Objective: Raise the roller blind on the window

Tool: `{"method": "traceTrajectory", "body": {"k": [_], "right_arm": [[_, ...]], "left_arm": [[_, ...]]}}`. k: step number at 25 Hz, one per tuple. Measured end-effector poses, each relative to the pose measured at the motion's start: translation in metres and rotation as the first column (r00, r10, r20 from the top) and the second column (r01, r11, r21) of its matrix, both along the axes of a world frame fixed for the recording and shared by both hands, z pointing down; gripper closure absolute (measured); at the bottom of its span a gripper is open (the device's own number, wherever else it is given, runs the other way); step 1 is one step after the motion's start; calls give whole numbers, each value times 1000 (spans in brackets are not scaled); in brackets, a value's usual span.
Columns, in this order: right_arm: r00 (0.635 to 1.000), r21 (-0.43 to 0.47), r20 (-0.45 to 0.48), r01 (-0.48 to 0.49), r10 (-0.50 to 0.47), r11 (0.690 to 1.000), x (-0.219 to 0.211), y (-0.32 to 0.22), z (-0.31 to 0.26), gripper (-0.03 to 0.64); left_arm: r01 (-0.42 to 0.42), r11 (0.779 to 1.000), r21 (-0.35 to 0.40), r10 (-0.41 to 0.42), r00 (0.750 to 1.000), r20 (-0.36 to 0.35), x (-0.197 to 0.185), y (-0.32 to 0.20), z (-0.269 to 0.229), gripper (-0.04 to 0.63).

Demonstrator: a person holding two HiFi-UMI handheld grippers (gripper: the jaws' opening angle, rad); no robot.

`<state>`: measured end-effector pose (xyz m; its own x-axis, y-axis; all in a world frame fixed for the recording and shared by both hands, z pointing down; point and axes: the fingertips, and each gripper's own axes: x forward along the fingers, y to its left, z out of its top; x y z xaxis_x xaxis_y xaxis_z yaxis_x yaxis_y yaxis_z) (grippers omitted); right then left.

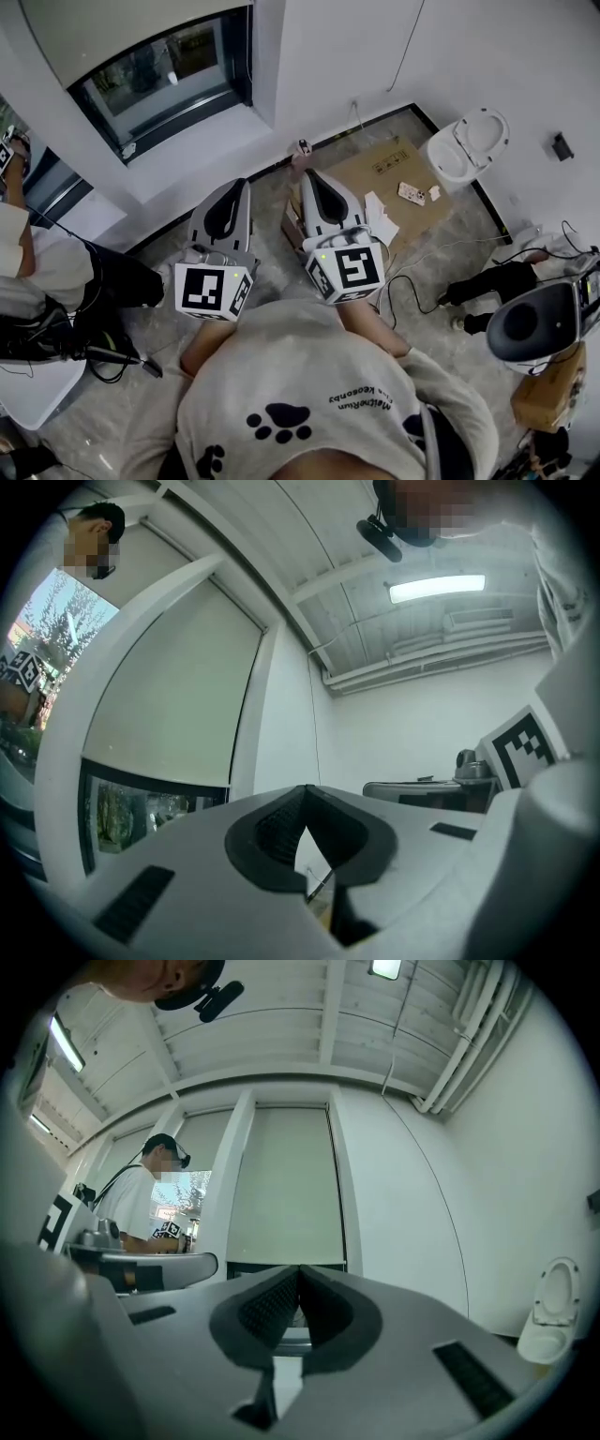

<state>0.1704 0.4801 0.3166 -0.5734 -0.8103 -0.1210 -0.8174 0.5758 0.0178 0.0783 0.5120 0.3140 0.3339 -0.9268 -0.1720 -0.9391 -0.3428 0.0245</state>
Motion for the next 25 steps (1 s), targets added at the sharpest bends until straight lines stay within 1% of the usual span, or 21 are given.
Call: {"method": "traceTrajectory", "body": {"k": [3,7,10,18,22,25], "right_arm": [[1000,-9,-15,-9,9,1000,-5,-6,4,607],[999,9,-32,-22,22,1000,-7,-18,-1,607],[999,23,-47,-22,23,999,-13,-36,-1,607],[998,22,-52,-17,18,1000,-28,-106,4,607],[999,19,-47,-18,19,1000,-32,-151,5,607],[999,19,-51,-16,17,1000,-34,-184,2,607]], "left_arm": [[-10,1000,-12,10,1000,-12,-4,-6,6,588],[-28,999,-16,27,999,-20,-2,-19,6,588],[-31,999,-14,31,999,-24,-6,-39,7,588],[-7,1000,-23,7,1000,-5,-21,-108,11,588],[3,1000,-11,-3,1000,13,-26,-155,6,588],[11,1000,-12,-11,1000,8,-30,-191,3,588]]}}
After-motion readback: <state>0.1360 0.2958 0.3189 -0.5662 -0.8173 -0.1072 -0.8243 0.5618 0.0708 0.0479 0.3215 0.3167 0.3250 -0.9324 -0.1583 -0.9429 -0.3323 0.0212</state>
